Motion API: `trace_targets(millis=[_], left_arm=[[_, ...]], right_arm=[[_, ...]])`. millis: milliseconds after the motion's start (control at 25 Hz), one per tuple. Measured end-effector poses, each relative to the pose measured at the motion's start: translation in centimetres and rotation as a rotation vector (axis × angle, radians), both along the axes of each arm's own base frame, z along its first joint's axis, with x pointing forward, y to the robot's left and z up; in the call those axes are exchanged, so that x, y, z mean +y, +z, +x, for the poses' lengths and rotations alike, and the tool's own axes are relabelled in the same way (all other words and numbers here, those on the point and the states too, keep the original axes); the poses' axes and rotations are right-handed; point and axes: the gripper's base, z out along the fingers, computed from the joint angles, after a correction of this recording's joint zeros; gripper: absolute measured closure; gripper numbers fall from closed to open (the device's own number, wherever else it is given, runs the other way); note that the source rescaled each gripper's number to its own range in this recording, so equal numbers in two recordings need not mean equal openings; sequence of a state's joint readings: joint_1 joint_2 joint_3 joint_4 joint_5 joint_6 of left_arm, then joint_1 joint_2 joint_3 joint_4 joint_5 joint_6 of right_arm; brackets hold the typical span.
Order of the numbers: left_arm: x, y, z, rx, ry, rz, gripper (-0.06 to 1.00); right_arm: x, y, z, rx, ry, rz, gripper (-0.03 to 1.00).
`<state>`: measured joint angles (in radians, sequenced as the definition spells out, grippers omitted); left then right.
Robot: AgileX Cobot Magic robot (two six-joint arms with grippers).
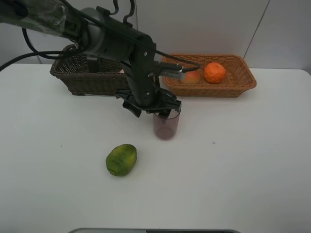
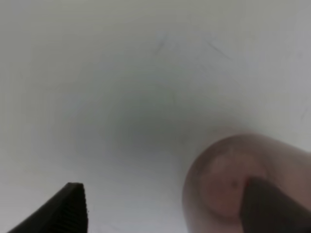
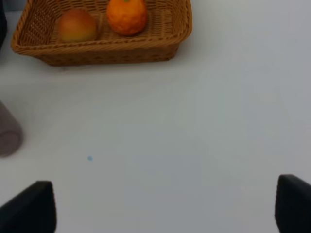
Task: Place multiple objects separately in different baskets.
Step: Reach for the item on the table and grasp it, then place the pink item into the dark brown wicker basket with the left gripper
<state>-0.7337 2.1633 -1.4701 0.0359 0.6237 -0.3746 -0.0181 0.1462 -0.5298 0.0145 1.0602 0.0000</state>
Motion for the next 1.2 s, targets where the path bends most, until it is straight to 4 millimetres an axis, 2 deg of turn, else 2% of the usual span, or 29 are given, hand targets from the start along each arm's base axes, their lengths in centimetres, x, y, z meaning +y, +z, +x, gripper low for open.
trace_targets(millis=[80, 280, 320, 1200], left_arm=[[-0.07, 0.02, 0.03, -0.003, 0.001, -0.008, 0.30], [-0.12, 0.02, 0.02, -0.001, 0.006, -0.015, 0.88], [-0.17, 0.07, 0.04, -0.001, 0.008, -0.019, 0.94], [-0.21, 0.07, 0.03, 0.000, 0.012, -0.025, 0.94]], right_arm=[[0.00, 0.00, 0.00, 0.000, 0.000, 0.000, -0.03], [0.00, 0.00, 0.00, 0.000, 0.000, 0.000, -0.03], [0.00, 0.00, 0.00, 0.000, 0.000, 0.000, -0.03], [0.00, 0.00, 0.00, 0.000, 0.000, 0.000, -0.03]])
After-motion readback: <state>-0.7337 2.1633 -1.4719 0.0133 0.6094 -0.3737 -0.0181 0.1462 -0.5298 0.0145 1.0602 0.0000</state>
